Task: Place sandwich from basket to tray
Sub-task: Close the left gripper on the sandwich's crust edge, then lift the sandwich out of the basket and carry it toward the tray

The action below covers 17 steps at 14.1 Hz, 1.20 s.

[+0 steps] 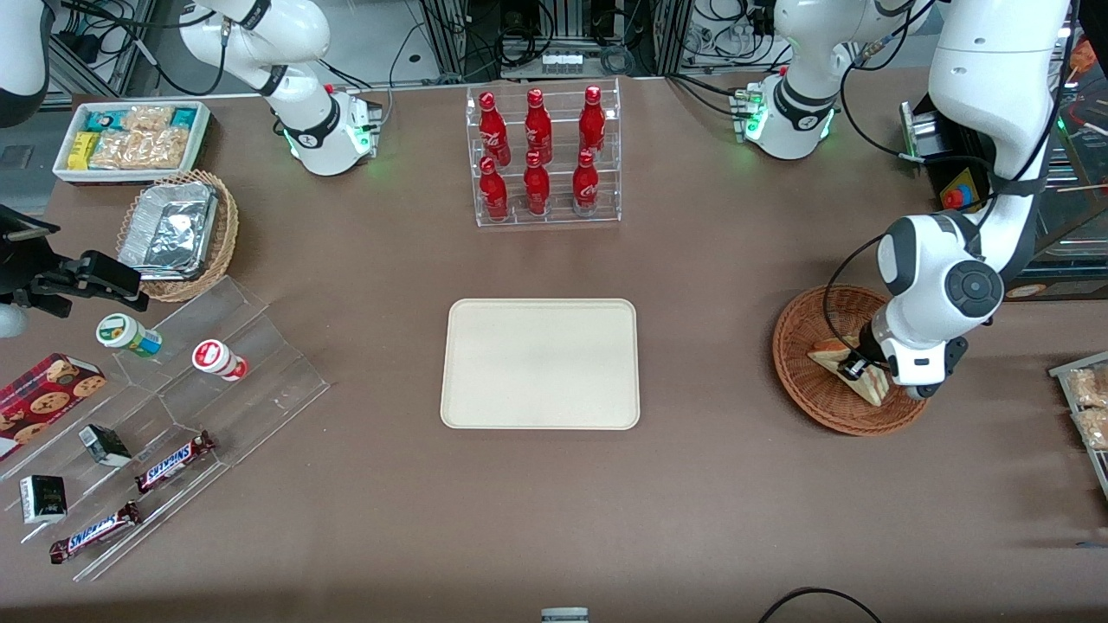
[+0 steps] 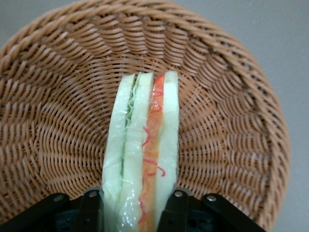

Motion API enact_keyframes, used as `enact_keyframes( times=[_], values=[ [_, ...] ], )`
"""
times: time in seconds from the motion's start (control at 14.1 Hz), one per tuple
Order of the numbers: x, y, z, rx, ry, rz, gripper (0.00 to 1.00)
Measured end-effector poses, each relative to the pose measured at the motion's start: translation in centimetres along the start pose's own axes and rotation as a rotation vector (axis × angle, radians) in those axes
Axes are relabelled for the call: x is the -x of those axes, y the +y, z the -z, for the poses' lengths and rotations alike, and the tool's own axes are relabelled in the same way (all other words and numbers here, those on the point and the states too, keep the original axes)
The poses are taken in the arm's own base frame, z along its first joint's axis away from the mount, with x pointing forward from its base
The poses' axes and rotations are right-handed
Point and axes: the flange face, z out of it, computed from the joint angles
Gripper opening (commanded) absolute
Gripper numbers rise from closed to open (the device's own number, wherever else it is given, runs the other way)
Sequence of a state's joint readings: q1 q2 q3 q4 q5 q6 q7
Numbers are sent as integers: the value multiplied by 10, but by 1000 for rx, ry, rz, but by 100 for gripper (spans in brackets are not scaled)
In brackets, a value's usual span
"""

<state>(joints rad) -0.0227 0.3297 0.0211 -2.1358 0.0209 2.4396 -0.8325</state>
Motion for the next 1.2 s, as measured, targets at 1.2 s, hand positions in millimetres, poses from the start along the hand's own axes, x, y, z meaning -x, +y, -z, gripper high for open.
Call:
enact_keyframes(
  times=[1.2],
  values=[
    [238,215,55,25,23,-560,24]
  ],
)
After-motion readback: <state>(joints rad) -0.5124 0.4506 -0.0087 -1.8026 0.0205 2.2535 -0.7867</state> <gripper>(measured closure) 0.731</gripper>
